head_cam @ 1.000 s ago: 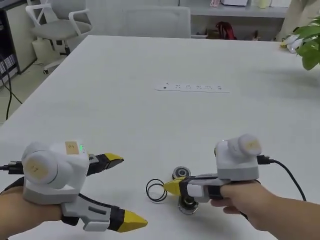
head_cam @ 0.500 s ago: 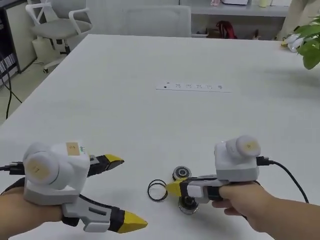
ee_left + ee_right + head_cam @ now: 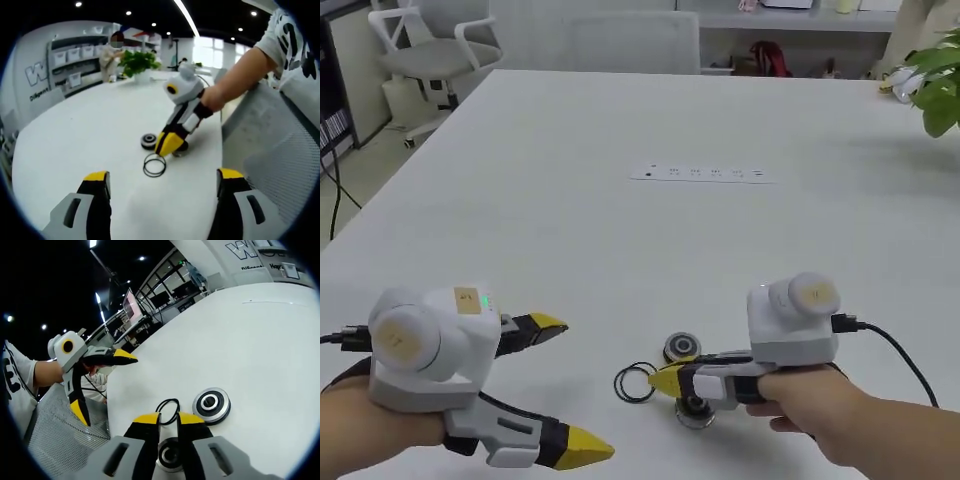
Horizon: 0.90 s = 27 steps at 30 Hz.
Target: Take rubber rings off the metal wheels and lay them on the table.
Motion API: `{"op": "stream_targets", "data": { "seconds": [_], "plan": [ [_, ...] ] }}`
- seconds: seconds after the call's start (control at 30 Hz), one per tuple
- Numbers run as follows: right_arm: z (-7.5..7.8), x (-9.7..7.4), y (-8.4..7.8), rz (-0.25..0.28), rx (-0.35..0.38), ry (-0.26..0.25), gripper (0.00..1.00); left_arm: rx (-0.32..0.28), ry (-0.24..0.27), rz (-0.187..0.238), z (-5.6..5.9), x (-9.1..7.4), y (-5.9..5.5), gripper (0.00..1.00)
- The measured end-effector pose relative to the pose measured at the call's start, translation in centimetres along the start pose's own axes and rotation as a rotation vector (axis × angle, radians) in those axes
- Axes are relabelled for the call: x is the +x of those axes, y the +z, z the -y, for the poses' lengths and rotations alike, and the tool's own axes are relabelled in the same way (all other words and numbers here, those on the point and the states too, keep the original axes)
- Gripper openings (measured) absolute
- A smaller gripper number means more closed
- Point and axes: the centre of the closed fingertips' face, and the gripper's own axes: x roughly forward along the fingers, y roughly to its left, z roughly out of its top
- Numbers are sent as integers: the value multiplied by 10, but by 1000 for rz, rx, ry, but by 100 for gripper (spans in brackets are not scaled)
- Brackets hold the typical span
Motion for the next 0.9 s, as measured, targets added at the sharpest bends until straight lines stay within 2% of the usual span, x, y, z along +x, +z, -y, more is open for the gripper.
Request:
{"op": "stream_targets", "data": {
  "seconds": [0.37,0.53,0.8,0.9],
  "plan": [
    [-2,-5,0,-12,-23,-3,20,6,-7,-11,2,1,-1,89],
    [-6,-5,-2,-33,-66,-4,23,9,-9,-13,2,2,-2,89],
    [-9,-7,-7,-83,-181,-24,27,11,-11,-16,-2,2,-4,89],
    [-11,-8,-8,-100,-253,-32,28,11,-9,-17,-4,2,-5,88]
  ]
}}
